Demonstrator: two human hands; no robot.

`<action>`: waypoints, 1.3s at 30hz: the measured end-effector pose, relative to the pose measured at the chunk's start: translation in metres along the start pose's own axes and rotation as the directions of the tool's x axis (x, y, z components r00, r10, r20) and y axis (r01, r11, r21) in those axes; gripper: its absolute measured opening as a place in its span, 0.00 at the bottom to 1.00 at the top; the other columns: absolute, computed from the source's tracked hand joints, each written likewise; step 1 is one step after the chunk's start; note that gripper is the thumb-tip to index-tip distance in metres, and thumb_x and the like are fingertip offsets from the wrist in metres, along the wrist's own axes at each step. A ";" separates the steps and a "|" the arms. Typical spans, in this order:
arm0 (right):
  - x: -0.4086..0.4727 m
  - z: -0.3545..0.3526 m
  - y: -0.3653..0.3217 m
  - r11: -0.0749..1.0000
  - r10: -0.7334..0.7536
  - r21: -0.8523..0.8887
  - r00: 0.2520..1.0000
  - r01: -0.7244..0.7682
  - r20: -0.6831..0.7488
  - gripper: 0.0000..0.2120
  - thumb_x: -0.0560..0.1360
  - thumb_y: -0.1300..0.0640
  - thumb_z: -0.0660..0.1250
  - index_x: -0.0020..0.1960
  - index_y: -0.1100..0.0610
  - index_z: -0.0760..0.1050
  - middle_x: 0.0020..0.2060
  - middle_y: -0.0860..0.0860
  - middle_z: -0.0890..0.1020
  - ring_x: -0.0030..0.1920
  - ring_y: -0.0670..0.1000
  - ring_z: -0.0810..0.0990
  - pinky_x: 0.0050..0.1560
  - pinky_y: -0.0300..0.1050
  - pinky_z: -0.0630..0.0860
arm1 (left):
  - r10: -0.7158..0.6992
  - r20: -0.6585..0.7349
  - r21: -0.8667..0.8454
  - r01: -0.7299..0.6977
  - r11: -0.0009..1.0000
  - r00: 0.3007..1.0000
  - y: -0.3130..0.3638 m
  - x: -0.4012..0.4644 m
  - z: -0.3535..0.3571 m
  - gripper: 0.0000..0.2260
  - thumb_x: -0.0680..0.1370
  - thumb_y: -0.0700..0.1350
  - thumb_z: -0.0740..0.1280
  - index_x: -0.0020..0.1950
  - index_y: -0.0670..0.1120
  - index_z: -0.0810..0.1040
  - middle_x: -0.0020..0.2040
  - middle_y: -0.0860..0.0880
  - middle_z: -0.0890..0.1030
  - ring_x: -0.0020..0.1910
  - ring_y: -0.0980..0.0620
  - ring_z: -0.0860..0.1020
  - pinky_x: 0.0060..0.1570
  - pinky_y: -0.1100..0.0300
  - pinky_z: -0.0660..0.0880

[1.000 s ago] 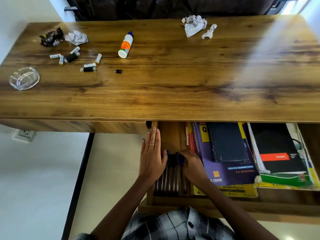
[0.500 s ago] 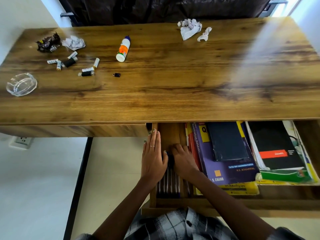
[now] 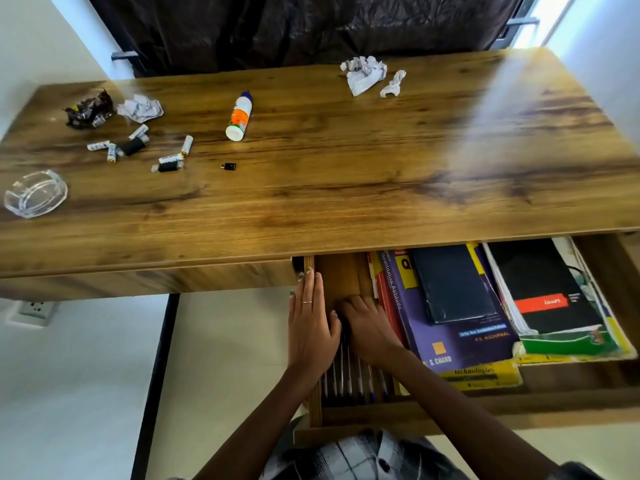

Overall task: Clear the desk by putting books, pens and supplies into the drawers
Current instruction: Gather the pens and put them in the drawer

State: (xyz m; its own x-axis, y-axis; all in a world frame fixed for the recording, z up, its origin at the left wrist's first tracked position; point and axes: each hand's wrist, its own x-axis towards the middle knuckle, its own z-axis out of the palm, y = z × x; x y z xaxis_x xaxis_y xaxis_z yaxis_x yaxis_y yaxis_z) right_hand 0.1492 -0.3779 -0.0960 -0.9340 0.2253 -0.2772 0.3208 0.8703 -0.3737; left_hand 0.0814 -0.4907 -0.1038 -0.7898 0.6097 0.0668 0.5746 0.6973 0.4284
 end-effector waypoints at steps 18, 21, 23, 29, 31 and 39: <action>-0.124 -0.043 0.100 0.991 0.099 0.119 0.936 -0.062 -0.338 0.23 0.74 0.47 0.53 0.66 0.54 0.70 0.64 0.52 0.73 0.66 0.53 0.68 0.63 0.49 0.66 | 0.281 0.258 -0.037 -0.281 0.959 0.924 0.115 -0.067 0.023 0.32 0.77 0.63 0.52 0.77 0.50 0.51 0.78 0.53 0.53 0.77 0.52 0.48 0.75 0.48 0.42; -0.156 -0.046 0.134 0.997 0.058 0.076 0.923 -0.032 -0.381 0.19 0.73 0.48 0.55 0.62 0.51 0.69 0.61 0.52 0.76 0.63 0.51 0.69 0.56 0.52 0.75 | 0.265 0.272 -0.029 -0.268 0.963 0.925 0.151 -0.087 0.037 0.34 0.76 0.68 0.49 0.78 0.53 0.47 0.78 0.55 0.50 0.77 0.54 0.46 0.71 0.57 0.33; -0.180 -0.047 0.155 0.996 0.067 0.078 0.929 -0.041 -0.365 0.19 0.74 0.48 0.54 0.63 0.51 0.68 0.62 0.52 0.76 0.64 0.52 0.69 0.57 0.52 0.75 | 0.236 0.272 -0.027 -0.237 0.971 0.933 0.173 -0.099 0.046 0.34 0.75 0.68 0.47 0.77 0.54 0.47 0.78 0.56 0.49 0.76 0.56 0.45 0.69 0.59 0.32; -0.238 -0.040 0.191 0.999 0.020 -0.024 0.976 -0.026 -0.219 0.24 0.78 0.42 0.45 0.67 0.50 0.67 0.69 0.49 0.70 0.72 0.52 0.63 0.67 0.47 0.59 | 0.221 0.316 0.106 -0.266 0.958 0.923 0.203 -0.119 0.064 0.34 0.76 0.70 0.46 0.75 0.51 0.59 0.75 0.52 0.62 0.74 0.50 0.60 0.72 0.43 0.52; -0.249 -0.037 0.195 0.997 0.025 -0.071 0.986 -0.037 -0.162 0.26 0.80 0.43 0.40 0.64 0.49 0.72 0.65 0.49 0.76 0.68 0.51 0.66 0.66 0.47 0.64 | 0.212 0.334 0.176 -0.282 0.943 0.918 0.208 -0.121 0.065 0.35 0.76 0.70 0.48 0.74 0.50 0.63 0.73 0.51 0.68 0.71 0.49 0.66 0.66 0.45 0.56; -0.252 -0.031 0.202 0.988 -0.031 -0.156 0.984 0.003 -0.178 0.23 0.80 0.50 0.41 0.68 0.53 0.66 0.67 0.50 0.73 0.70 0.53 0.62 0.71 0.50 0.45 | 0.192 0.305 0.246 -0.272 0.930 0.933 0.210 -0.118 0.068 0.36 0.75 0.71 0.49 0.75 0.50 0.59 0.73 0.49 0.68 0.73 0.49 0.59 0.69 0.48 0.50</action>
State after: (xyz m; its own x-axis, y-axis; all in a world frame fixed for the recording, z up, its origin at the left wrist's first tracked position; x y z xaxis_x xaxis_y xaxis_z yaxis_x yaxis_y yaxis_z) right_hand 0.4442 -0.2454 -0.0747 -0.9565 0.2727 -0.1037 0.2899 0.9285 -0.2320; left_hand 0.3098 -0.3907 -0.0829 -0.5612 0.8174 -0.1301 0.8019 0.5759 0.1589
